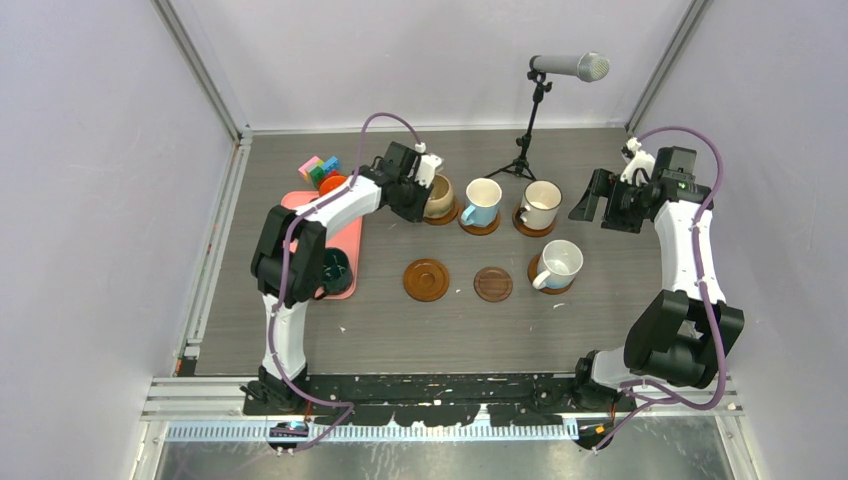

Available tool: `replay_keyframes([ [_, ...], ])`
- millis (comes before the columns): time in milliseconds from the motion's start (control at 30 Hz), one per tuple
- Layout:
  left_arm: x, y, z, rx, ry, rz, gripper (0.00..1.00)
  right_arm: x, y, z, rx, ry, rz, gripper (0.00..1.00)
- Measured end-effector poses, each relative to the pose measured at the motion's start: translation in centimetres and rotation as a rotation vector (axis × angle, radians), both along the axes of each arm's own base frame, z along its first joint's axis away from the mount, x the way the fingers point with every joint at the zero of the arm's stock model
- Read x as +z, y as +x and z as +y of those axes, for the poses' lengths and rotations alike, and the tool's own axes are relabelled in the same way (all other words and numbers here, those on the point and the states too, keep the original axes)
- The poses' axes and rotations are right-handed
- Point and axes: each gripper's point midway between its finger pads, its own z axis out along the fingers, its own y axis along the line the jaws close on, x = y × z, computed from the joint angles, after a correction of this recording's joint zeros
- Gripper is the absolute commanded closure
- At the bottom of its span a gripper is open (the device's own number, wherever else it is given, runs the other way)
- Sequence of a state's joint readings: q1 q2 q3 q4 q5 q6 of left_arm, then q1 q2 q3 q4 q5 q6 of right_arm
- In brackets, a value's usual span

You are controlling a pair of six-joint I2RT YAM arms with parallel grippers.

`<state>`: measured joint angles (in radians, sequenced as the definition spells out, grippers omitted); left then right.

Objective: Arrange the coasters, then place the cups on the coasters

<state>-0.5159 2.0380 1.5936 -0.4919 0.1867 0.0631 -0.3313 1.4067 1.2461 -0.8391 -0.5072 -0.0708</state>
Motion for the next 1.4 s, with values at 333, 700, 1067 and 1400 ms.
replay_keyframes([
  [333, -0.2, 0.5, -1.6, -0.018, -0.013, -0.025, 1.0, 0.0, 0.0, 0.0, 0.001, -0.001, 0.0, 0.11],
  [700, -0.4, 1.2, -1.3, -0.027, 0.03, -0.066, 1.0, 0.0, 0.0, -0.1, 0.0, -0.002, 0.0, 0.1],
  [1067, -0.4, -0.3, 0.6, -0.035, 0.083, -0.056, 1.0, 0.0, 0.0, -0.2, -0.003, -0.002, 0.0, 0.11],
  [1400, -0.5, -1.1, 2.4, -0.025, 0.097, -0.033, 1.0, -0.1, -0.1, -0.3, -0.006, -0.002, 0.002, 0.11],
])
